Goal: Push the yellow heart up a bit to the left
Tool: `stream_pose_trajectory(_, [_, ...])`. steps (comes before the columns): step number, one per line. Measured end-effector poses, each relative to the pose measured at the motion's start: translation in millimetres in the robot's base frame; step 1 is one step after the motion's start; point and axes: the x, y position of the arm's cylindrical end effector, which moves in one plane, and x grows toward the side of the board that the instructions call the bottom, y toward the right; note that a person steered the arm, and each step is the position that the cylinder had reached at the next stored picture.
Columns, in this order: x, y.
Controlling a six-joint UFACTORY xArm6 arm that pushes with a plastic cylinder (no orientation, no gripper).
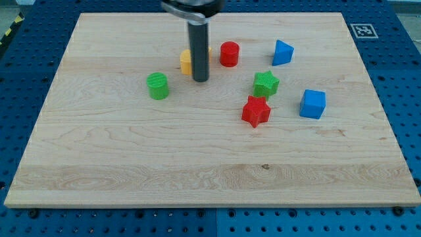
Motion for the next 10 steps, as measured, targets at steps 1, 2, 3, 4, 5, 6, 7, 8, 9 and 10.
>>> stream_pose_trajectory(1, [-14,9])
stream_pose_trajectory(2, [-14,8])
stream_pose_trajectory(3, [-14,-12])
stream_pose_trajectory(4, [-14,-34])
stream_pose_trajectory(5, [-14,-43])
stream_pose_trajectory(6, [-14,-44])
stream_pose_trajectory(7, [-22,-44])
stream_pose_trajectory(8, [-28,-44])
stream_pose_trajectory(9, [-28,-45])
stream_pose_trajectory(10, [-28,-58])
